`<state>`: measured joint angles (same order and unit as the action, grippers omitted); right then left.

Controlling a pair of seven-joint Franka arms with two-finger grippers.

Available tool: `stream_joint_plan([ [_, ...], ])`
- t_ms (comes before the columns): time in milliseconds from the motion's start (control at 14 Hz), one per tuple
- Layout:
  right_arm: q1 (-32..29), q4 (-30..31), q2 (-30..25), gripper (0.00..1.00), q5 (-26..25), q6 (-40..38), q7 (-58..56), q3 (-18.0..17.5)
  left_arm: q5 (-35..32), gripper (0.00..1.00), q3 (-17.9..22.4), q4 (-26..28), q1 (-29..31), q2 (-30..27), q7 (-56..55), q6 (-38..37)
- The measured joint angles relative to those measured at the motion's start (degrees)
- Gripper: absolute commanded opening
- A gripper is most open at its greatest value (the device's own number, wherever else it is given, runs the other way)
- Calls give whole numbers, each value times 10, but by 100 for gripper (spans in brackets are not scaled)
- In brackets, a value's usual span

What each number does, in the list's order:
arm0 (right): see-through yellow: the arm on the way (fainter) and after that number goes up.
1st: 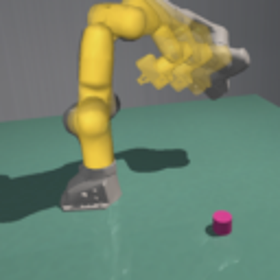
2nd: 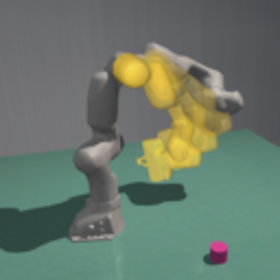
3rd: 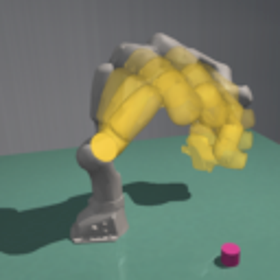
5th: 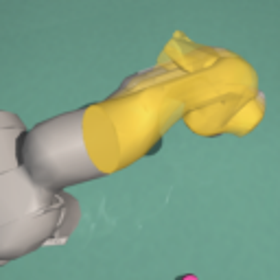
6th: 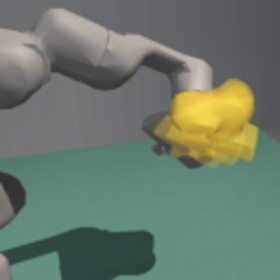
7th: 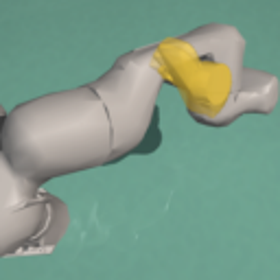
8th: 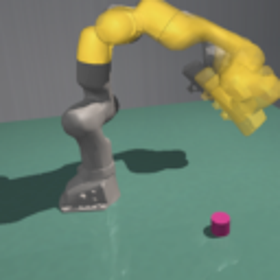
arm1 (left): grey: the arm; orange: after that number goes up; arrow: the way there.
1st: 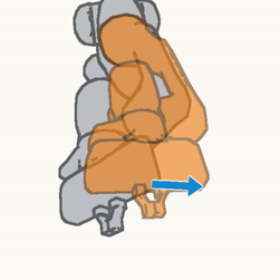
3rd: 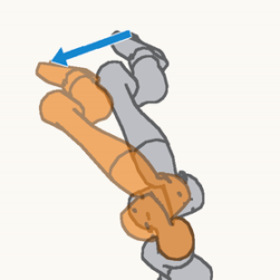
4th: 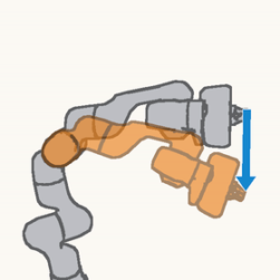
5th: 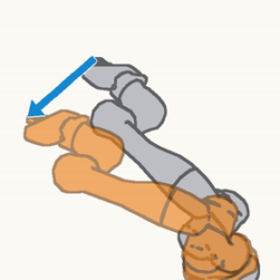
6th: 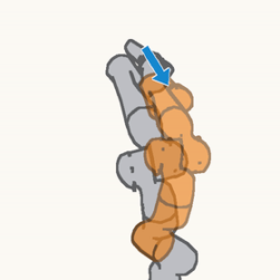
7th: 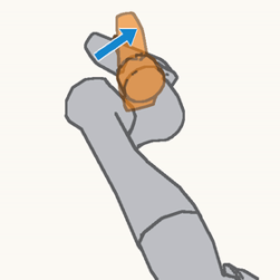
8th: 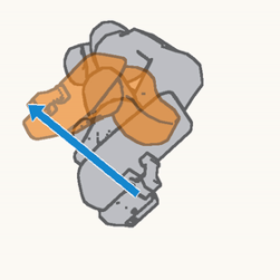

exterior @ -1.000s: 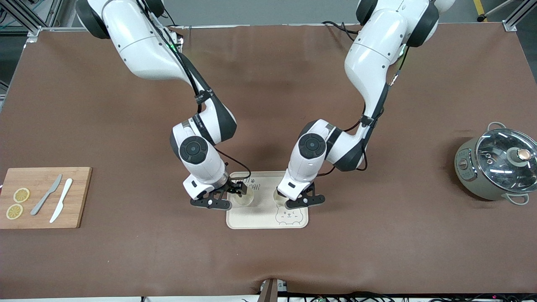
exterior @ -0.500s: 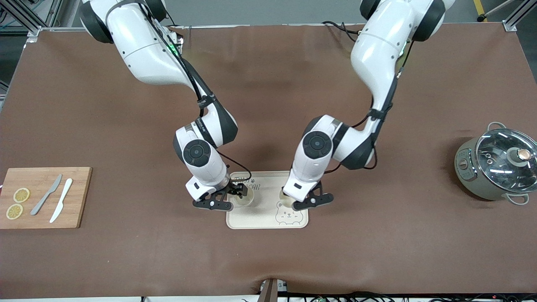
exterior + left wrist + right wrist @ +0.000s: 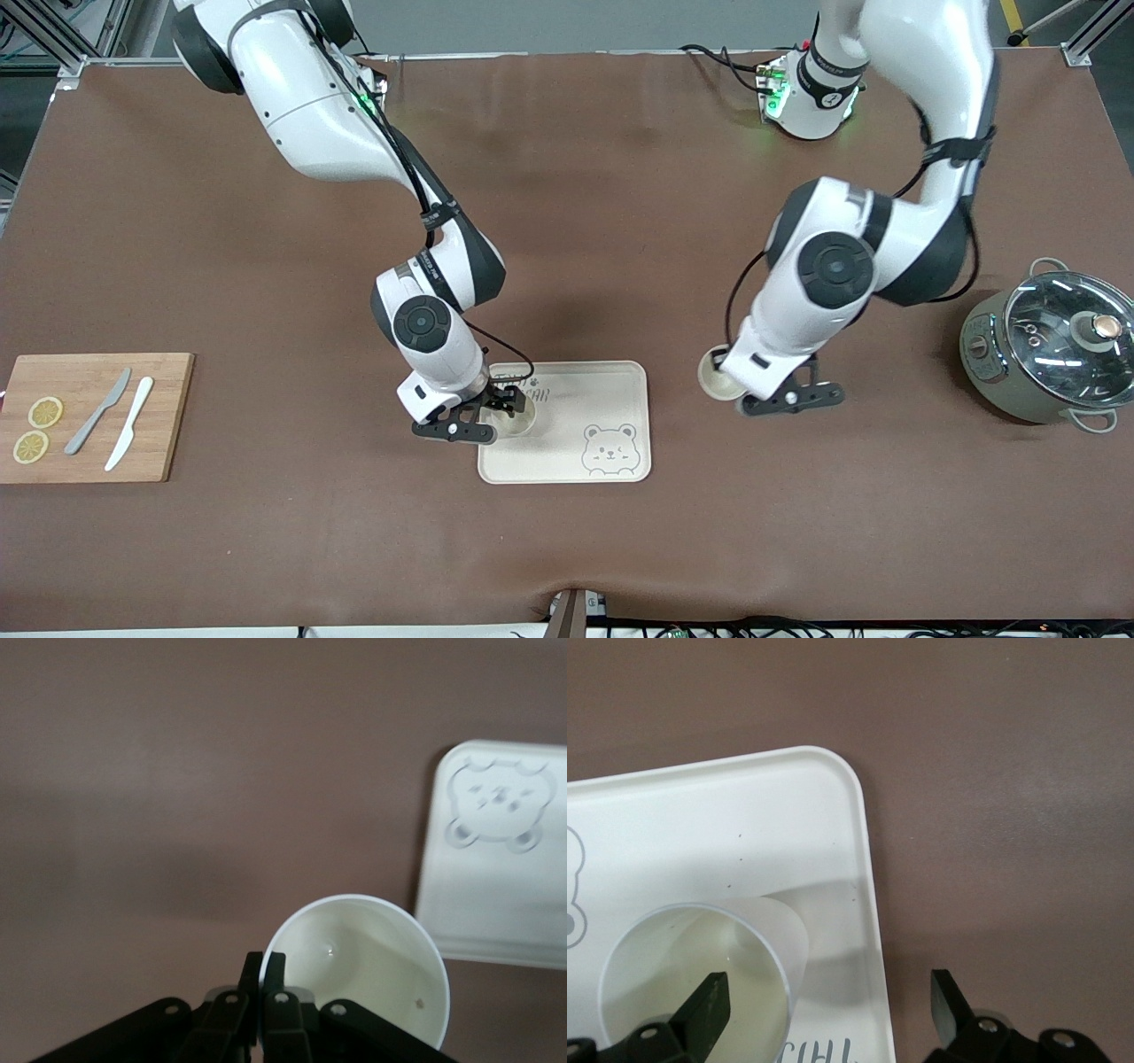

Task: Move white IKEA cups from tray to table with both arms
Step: 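Lift the cup with the left gripper and carry it toward the pot, then lower the held cup onto the table beside the pot with the left gripper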

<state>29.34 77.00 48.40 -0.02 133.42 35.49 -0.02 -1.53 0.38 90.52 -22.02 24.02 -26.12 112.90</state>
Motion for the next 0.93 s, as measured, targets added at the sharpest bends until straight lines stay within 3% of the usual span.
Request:
stream_joint_plan([
  [214, 1, 0, 1, 100, 0, 3, 0, 0, 29, 0, -1, 127, 40, -98, 90, 29],
  [429, 1, 0, 1, 59, 0, 3, 0, 0, 78, 0, 0, 257, 89, -200, 196, 69],
  [643, 1, 0, 1, 41, 0, 3, 0, 0, 90, 0, 0, 340, 124, -256, 264, 89],
  [929, 1, 0, 1, 21, 0, 4, 2, 0, 91, 0, 0, 452, 144, -304, 312, 181],
])
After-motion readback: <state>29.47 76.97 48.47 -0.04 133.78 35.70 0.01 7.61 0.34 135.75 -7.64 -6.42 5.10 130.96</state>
